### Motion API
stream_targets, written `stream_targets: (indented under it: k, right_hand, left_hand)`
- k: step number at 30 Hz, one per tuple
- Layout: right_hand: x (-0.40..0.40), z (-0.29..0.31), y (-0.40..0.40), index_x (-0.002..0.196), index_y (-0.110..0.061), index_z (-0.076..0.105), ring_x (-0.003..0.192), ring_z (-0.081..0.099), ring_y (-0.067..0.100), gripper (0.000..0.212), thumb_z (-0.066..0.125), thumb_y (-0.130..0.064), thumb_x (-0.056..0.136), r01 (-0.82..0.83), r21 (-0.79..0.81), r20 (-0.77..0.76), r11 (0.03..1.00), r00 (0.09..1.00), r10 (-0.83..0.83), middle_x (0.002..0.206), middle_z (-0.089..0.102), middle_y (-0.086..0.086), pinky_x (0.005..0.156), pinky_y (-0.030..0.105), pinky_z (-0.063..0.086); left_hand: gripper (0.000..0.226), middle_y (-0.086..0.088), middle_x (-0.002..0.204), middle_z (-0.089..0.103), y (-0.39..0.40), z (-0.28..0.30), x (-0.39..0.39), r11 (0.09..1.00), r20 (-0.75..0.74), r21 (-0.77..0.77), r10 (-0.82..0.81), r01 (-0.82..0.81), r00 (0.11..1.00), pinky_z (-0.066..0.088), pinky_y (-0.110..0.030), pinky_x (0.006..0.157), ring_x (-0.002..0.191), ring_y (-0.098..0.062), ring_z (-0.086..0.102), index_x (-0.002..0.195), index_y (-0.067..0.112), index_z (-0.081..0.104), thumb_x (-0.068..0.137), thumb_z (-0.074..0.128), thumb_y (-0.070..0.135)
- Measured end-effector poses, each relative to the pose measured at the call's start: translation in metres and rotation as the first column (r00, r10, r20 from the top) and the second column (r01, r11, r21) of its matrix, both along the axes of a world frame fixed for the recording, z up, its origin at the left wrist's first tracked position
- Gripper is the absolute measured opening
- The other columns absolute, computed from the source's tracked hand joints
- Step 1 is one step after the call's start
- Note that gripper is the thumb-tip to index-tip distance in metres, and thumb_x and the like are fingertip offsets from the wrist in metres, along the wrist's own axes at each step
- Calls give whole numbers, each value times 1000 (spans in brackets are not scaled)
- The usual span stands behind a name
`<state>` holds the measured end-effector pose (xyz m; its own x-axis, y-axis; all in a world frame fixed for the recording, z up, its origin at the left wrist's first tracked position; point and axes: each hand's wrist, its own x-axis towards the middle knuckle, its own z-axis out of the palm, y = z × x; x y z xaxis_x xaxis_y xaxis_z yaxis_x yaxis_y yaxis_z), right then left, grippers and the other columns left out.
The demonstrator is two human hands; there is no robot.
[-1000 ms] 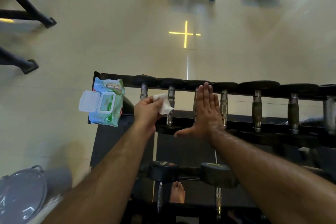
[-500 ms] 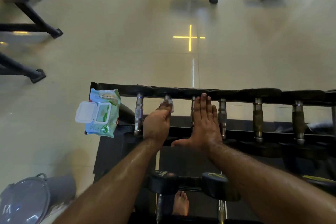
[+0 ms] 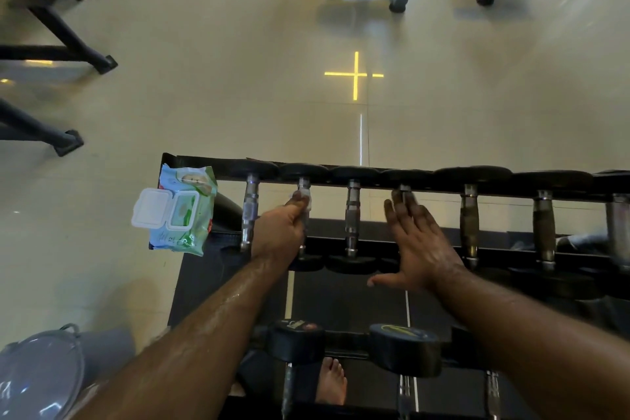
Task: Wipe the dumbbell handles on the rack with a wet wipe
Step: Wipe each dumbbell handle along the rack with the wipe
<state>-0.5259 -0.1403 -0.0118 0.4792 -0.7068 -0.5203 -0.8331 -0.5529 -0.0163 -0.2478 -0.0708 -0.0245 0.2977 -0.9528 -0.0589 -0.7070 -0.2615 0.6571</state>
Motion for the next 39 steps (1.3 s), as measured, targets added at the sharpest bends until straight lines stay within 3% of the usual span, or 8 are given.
stream_targets:
  k: [3, 7, 13, 17, 21, 30, 34, 39]
  right_hand:
    - [-1, 0, 7, 155, -13, -44, 152, -44, 29, 165, 34, -115, 50, 131, 32, 56, 991, 990, -133, 156, -59, 6, 130, 46, -11]
    - [14, -6, 14, 156, -11, -42, 153, -44, 27, 165, 14, -117, 43, 221, 54, 168, 974, 959, -227, 158, -58, 7, 133, 45, -9]
    - [27, -13, 20, 158, -6, -36, 156, -39, 32, 163, 1, -115, 44, 262, -12, 168, 965, 952, -256, 161, -52, 14, 133, 47, -7]
    - [26, -17, 20, 161, -2, -30, 156, -38, 36, 161, -4, -114, 48, 220, -35, 126, 975, 969, -214, 163, -47, 20, 133, 51, -7]
    - [25, -19, 20, 162, -3, -27, 155, -40, 35, 154, -6, -111, 55, 161, -41, 82, 986, 984, -158, 164, -46, 19, 133, 52, -8]
    - [26, -19, 20, 162, -4, -29, 155, -40, 34, 154, -4, -111, 55, 186, -47, 91, 981, 979, -181, 164, -47, 17, 133, 49, -8]
    - [25, -25, 22, 165, -4, -21, 158, -36, 33, 150, 5, -111, 63, 193, -80, 112, 978, 977, -183, 169, -39, 18, 134, 53, 0]
    - [28, -24, 22, 163, -4, -25, 156, -40, 33, 150, -2, -111, 60, 187, -78, 87, 979, 980, -181, 166, -45, 18, 133, 50, -8]
  left_hand:
    - [35, 1, 93, 71, 0, 1, -1, 1000, 4, -8, -5, 5, 1000, 58, -29, 81, 79, -9, 62, 135, 23, 70, 110, 50, 37]
    - [33, -1, 97, 75, -1, 2, 3, 1000, 27, -18, -22, 22, 999, 59, -30, 83, 79, -9, 61, 135, 22, 70, 109, 53, 33]
    - [30, 7, 86, 66, -3, 0, 5, 999, 62, -36, -15, 17, 998, 39, -6, 66, 67, -2, 54, 132, 20, 71, 108, 55, 31]
    - [34, 1, 89, 71, -4, -3, 5, 997, 69, -57, -39, 43, 997, 60, -29, 79, 74, -10, 62, 129, 17, 72, 110, 50, 34]
    - [36, -8, 111, 78, -6, -7, 4, 993, 158, -82, -65, 79, 985, 59, -39, 100, 100, -23, 74, 134, 15, 69, 111, 49, 34]
    - [34, -8, 108, 77, -13, -2, 12, 985, 262, -31, -158, 171, 952, 61, -42, 95, 98, -24, 74, 125, 12, 73, 108, 50, 30]
    - [28, -8, 114, 77, -12, -3, 12, 934, 453, -49, -295, 354, 842, 58, -37, 98, 105, -24, 74, 124, 11, 72, 96, 68, 12]
    - [32, -7, 119, 77, -5, -2, 18, 756, 603, 28, -535, 654, 592, 54, -37, 103, 117, -22, 72, 117, 12, 77, 86, 80, 21]
